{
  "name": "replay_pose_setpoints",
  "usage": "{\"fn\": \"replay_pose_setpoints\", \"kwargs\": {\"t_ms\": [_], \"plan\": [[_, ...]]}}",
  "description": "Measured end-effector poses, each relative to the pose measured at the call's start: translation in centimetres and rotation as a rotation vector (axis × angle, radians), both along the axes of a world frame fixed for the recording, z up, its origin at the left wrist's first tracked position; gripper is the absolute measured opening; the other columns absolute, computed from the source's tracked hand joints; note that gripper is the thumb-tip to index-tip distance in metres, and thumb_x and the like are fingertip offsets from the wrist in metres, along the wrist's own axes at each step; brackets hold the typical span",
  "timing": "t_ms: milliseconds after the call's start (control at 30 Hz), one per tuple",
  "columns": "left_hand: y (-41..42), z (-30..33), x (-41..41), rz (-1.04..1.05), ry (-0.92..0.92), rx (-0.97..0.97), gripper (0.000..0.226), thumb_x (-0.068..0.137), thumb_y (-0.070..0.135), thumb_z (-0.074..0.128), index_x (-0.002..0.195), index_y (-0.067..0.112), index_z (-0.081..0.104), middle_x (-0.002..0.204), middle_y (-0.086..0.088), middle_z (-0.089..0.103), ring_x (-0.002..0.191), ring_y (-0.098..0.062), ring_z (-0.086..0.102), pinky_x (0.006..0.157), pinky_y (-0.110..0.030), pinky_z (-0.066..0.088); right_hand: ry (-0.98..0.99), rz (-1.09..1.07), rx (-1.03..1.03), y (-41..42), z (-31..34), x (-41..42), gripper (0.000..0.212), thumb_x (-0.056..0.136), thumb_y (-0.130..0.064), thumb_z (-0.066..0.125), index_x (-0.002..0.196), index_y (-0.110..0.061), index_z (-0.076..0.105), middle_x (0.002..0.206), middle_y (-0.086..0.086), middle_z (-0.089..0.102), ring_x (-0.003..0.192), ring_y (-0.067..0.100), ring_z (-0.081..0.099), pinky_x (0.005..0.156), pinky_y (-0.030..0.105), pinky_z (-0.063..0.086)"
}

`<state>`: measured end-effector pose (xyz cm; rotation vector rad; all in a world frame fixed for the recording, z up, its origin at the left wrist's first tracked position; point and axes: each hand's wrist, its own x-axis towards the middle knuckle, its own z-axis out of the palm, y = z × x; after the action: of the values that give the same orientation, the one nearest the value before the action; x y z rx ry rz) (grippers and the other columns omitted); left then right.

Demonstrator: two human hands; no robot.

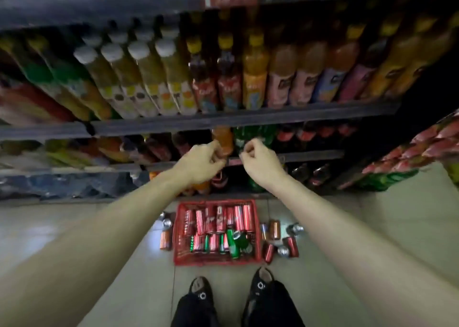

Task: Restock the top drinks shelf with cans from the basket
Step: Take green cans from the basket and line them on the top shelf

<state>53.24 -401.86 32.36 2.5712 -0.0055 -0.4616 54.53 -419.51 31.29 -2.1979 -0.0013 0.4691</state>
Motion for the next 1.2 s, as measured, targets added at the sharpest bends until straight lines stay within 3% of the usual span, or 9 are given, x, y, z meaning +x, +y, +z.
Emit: {"fn": "replay_pose_setpoints", "kwargs": {"t_ms": [167, 300, 467, 600, 800, 867, 967, 1067, 1200], "plan": [[3.6, -18.8, -3.9, 0.075, 0.267, -0.016, 0.021, 0.099, 0.025, 0.065, 0.114, 0.01, 0.064, 0.103, -0.009, 0.074, 0.095, -0.026, 0.068, 0.072, -0.026, 0.042, 0.268, 0.03, -0.112, 2.4, -19.6, -3.8, 0.022, 0.096, -0.026, 0.059, 0.115, -0.014, 0.058, 0.1, 0.009, 0.067, 0.096, 0.029, 0.063, 0.076, 0.033, 0.049], [4.5, -35.1, -7.1, 0.118, 0.482, -0.061, 0.032, 0.101, 0.031, 0.063, 0.123, 0.008, 0.058, 0.107, -0.01, 0.068, 0.093, -0.025, 0.063, 0.08, -0.033, 0.051, 0.446, 0.11, -0.252, 2.3, -35.4, -7.2, 0.022, 0.094, -0.011, 0.06, 0.115, -0.015, 0.057, 0.095, 0.002, 0.058, 0.096, 0.027, 0.061, 0.061, 0.026, 0.038], [2.4, -53.8, -10.6, 0.131, 0.669, -0.072, 0.062, 0.1, 0.04, 0.064, 0.136, -0.009, 0.051, 0.134, -0.025, 0.062, 0.116, -0.036, 0.063, 0.084, -0.035, 0.048, 0.601, 0.201, -0.399, 1.8, -52.2, -9.8, 0.034, 0.092, -0.018, 0.064, 0.125, -0.007, 0.061, 0.112, 0.012, 0.066, 0.104, 0.029, 0.065, 0.087, 0.032, 0.054], [0.4, -63.7, -11.3, 0.209, 0.7, -0.142, 0.021, 0.1, 0.03, 0.067, 0.105, 0.012, 0.058, 0.099, -0.004, 0.061, 0.082, -0.013, 0.056, 0.066, -0.024, 0.042, 0.613, 0.192, -0.407, 1.9, -61.5, -10.0, 0.044, 0.086, -0.023, 0.072, 0.127, -0.012, 0.061, 0.112, 0.008, 0.068, 0.098, 0.024, 0.066, 0.083, 0.03, 0.054], [-0.8, -72.6, -13.1, 0.366, 0.687, -0.221, 0.056, 0.075, 0.034, 0.075, 0.122, 0.004, 0.066, 0.113, -0.012, 0.071, 0.099, -0.026, 0.067, 0.077, -0.028, 0.046, 0.619, 0.127, -0.334, 2.4, -67.5, -10.8, 0.075, 0.075, -0.027, 0.074, 0.14, -0.008, 0.043, 0.126, 0.013, 0.063, 0.113, 0.032, 0.064, 0.091, 0.033, 0.052], [-0.9, -73.3, -13.4, 0.416, 0.656, -0.235, 0.073, 0.062, 0.043, 0.072, 0.122, 0.002, 0.061, 0.116, -0.014, 0.071, 0.103, -0.027, 0.068, 0.079, -0.03, 0.05, 0.635, 0.131, -0.348, 2.8, -68.1, -10.8, 0.087, 0.08, -0.022, 0.073, 0.151, -0.006, 0.027, 0.131, 0.014, 0.06, 0.117, 0.032, 0.062, 0.09, 0.033, 0.051], [-1.0, -73.4, -13.8, 0.42, 0.682, -0.274, 0.074, 0.072, 0.03, 0.088, 0.125, 0.007, 0.042, 0.115, -0.005, 0.061, 0.109, -0.023, 0.062, 0.082, -0.03, 0.048, 0.688, 0.172, -0.402, 3.4, -68.1, -10.2, 0.104, 0.081, -0.016, 0.073, 0.159, -0.001, 0.006, 0.138, 0.015, 0.056, 0.122, 0.03, 0.059, 0.089, 0.032, 0.052], [-1.1, -73.7, -14.2, 0.431, 0.657, -0.29, 0.092, 0.069, 0.023, 0.095, 0.137, 0.004, 0.036, 0.111, 0.0, 0.052, 0.104, -0.015, 0.053, 0.084, -0.026, 0.046, 0.699, 0.205, -0.422, 3.1, -67.7, -9.6, 0.097, 0.08, -0.011, 0.074, 0.157, -0.003, 0.016, 0.135, 0.014, 0.056, 0.118, 0.028, 0.059, 0.084, 0.032, 0.051], [-1.3, -73.6, -14.2, 0.502, 0.651, -0.29, 0.095, 0.067, 0.021, 0.096, 0.14, 0.0, 0.039, 0.117, -0.004, 0.057, 0.111, -0.022, 0.061, 0.084, -0.028, 0.049, 0.668, 0.237, -0.458, 2.5, -67.6, -9.8, 0.096, 0.077, -0.012, 0.082, 0.155, -0.01, 0.026, 0.145, 0.012, 0.051, 0.129, 0.03, 0.054, 0.097, 0.034, 0.05]]}}
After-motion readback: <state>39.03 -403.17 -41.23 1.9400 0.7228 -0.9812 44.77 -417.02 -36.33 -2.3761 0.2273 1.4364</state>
